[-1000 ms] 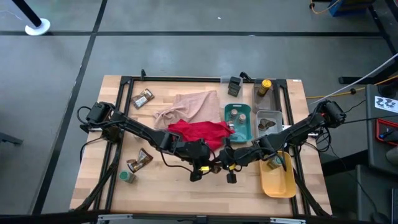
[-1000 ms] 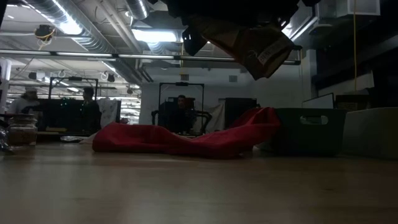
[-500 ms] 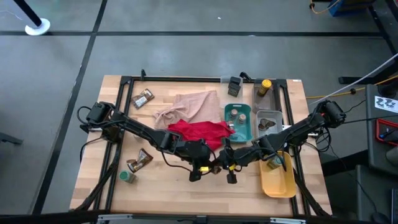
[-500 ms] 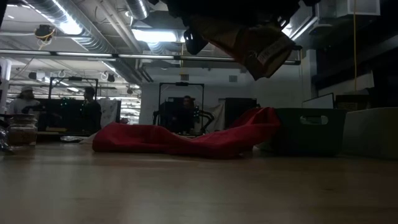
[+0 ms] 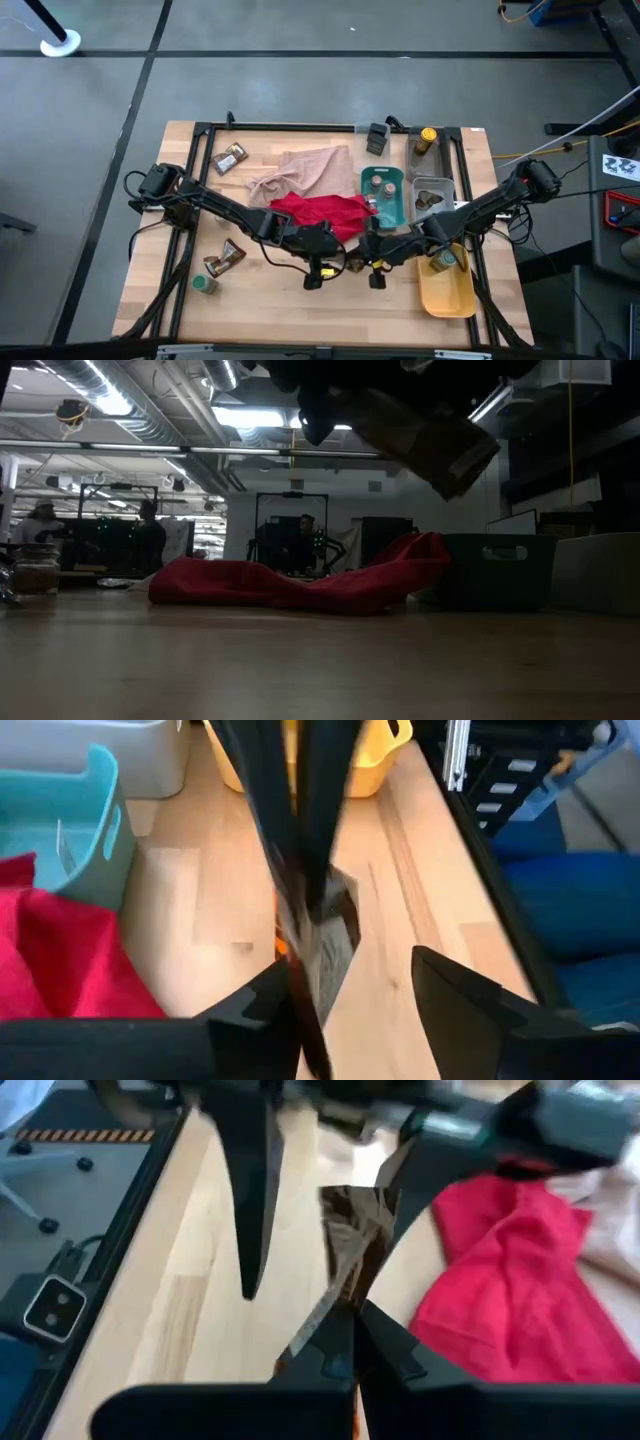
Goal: Sort spices by type
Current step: Put the bottom orange pouch seasoning into the light blue bin
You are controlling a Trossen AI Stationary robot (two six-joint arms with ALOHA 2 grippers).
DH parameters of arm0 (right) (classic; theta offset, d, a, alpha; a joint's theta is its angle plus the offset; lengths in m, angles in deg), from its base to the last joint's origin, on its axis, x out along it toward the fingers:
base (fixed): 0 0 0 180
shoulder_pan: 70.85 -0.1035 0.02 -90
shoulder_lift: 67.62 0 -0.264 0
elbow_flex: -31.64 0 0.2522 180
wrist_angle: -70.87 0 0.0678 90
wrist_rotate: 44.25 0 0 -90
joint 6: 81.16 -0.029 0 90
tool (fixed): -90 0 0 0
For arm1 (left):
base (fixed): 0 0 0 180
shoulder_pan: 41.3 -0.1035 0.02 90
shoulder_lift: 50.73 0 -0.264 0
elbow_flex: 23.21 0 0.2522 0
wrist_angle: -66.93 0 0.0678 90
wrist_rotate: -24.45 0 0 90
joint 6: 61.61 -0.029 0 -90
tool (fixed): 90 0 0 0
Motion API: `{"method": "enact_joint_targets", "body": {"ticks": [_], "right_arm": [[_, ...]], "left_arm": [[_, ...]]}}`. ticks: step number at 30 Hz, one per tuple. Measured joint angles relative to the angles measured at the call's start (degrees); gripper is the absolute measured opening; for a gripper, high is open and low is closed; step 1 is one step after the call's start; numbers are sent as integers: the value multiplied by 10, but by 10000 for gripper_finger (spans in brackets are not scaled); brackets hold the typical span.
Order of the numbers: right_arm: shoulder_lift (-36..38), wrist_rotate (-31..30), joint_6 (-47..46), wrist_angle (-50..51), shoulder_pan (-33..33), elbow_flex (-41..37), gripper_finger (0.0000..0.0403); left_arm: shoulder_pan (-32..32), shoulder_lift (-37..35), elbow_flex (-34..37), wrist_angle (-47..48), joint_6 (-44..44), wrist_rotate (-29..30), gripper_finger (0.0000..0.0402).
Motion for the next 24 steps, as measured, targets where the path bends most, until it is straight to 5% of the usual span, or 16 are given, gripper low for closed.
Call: {"method": "enact_joint_targets", "body": {"ticks": [13, 24], "right_arm": [[151, -121, -101, 242, -1, 0, 2], [214, -284, -318, 515, -64, 0, 2]], "left_arm": [[-36, 0, 0, 35, 1, -2, 164], [-52, 0, 0, 56, -4, -2, 164]]}}
